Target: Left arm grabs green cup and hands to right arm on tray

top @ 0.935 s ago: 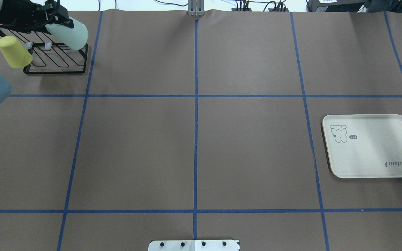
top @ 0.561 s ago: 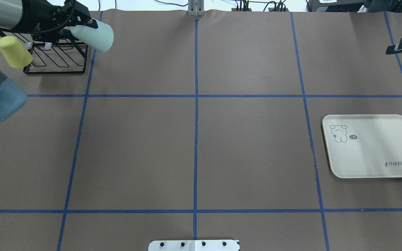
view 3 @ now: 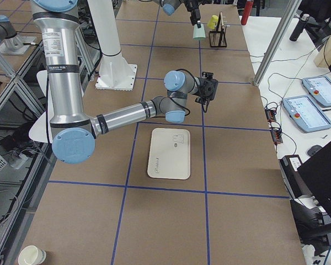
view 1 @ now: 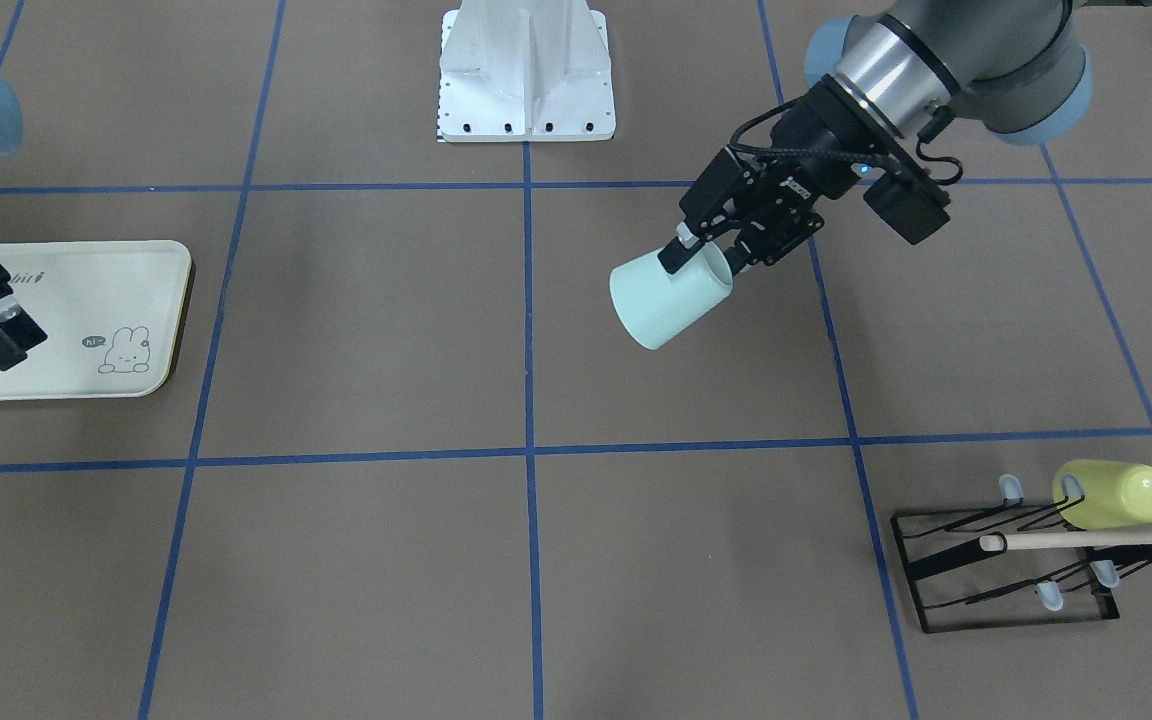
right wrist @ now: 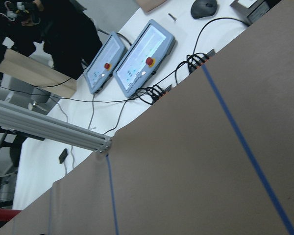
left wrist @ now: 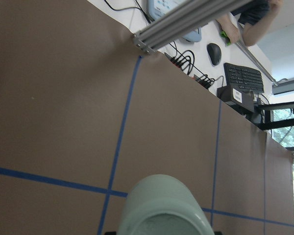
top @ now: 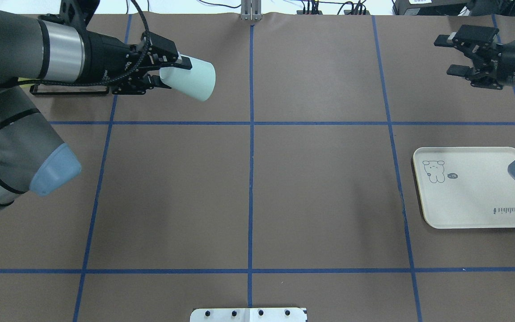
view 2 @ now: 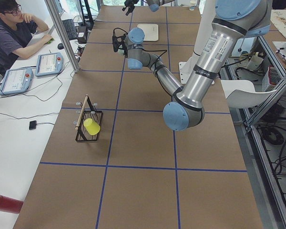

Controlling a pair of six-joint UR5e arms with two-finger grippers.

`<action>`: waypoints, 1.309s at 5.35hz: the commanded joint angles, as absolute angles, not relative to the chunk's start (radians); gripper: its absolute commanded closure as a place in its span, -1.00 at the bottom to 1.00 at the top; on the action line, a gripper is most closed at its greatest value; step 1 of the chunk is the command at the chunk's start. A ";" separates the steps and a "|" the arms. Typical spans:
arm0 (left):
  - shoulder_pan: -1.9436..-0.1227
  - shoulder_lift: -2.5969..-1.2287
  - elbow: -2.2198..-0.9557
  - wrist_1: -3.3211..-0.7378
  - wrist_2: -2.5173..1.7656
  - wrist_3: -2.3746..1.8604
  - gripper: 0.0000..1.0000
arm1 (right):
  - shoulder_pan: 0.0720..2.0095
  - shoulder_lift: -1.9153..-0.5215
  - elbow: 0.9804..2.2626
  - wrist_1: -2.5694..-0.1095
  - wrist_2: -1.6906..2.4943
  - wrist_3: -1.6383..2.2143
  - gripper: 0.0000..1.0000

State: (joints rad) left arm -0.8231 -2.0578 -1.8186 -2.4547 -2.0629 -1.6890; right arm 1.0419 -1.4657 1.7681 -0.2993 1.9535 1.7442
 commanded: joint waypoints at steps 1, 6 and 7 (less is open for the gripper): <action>-0.756 -2.106 -1.813 -2.549 -2.071 -1.700 0.93 | 0.935 -1.384 1.738 -0.061 1.951 1.810 -0.94; -0.727 -2.217 -1.812 -2.656 -2.207 -1.925 0.99 | 0.815 -1.247 1.588 0.514 1.939 1.971 -0.90; -0.726 -2.239 -1.809 -2.705 -2.206 -2.003 0.99 | 0.789 -1.243 1.600 0.521 1.913 1.971 -0.90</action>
